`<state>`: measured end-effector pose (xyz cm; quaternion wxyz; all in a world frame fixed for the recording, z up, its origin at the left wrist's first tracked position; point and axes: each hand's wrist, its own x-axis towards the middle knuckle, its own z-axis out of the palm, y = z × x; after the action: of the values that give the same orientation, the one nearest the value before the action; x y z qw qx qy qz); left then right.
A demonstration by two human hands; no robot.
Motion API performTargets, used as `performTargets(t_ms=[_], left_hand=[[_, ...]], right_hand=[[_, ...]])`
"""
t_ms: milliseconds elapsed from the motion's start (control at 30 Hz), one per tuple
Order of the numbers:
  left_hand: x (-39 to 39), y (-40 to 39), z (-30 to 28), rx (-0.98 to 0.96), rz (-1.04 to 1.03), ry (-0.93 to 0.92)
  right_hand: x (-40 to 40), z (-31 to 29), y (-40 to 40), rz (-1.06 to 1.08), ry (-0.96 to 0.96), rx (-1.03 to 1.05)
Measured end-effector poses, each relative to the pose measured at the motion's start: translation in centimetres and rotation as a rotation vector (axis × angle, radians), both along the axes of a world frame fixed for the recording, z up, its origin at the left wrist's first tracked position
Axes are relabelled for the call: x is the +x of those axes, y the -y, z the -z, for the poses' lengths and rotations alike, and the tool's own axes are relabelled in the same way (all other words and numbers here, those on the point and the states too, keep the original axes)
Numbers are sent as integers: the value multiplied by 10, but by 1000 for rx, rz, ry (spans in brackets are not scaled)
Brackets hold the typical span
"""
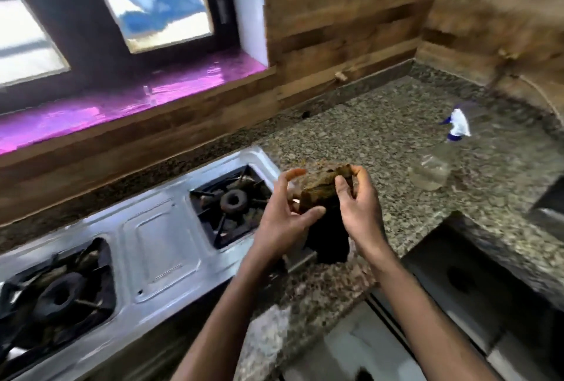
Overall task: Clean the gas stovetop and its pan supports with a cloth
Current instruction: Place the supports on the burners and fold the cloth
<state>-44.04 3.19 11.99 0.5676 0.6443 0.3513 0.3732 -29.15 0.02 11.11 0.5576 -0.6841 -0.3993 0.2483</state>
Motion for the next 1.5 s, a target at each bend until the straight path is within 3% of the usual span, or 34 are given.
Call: performTargets(t_ms=[167, 267, 367, 467, 600, 700, 800, 967, 1067, 1133, 1233, 1300, 1400, 1500], left_hand=[[108, -11, 18, 81, -30, -105], [162, -18, 36, 88, -52, -169], [197, -21, 46, -35, -37, -200], [212, -28, 54, -97, 51, -310], [226, -50, 70, 140, 166, -675], [239, -65, 79, 327, 98, -745], [252, -84, 93, 458, 30, -764], [270, -118, 101, 102, 208, -607], [276, -129, 106, -142, 176, -455], [281, -136, 117, -292, 117, -457], [280, -141, 145, -247, 75, -719], [281, -140, 157, -192, 36, -847], [283, -136, 161, -193, -23, -852], [290, -137, 162, -250, -49, -776]], right_hand=[[113, 1, 22, -169, -425, -107], [169, 16, 32, -282, -402, -231], [206, 32, 28, -236, -402, -235], [231, 43, 17, -246, -280, -221], [250, 58, -8, -318, 79, -330], [257, 69, -24, -230, 273, -347], [267, 82, -40, -164, 325, -327], [290, 89, -62, -167, 73, -364], [298, 94, -70, -120, -96, -338], [300, 102, -78, -93, -66, -383], [299, 115, -80, 76, 28, -445], [301, 115, -73, 308, -36, -330], [316, 107, -59, 491, -102, -130], [350, 106, -69, 351, 45, -187]])
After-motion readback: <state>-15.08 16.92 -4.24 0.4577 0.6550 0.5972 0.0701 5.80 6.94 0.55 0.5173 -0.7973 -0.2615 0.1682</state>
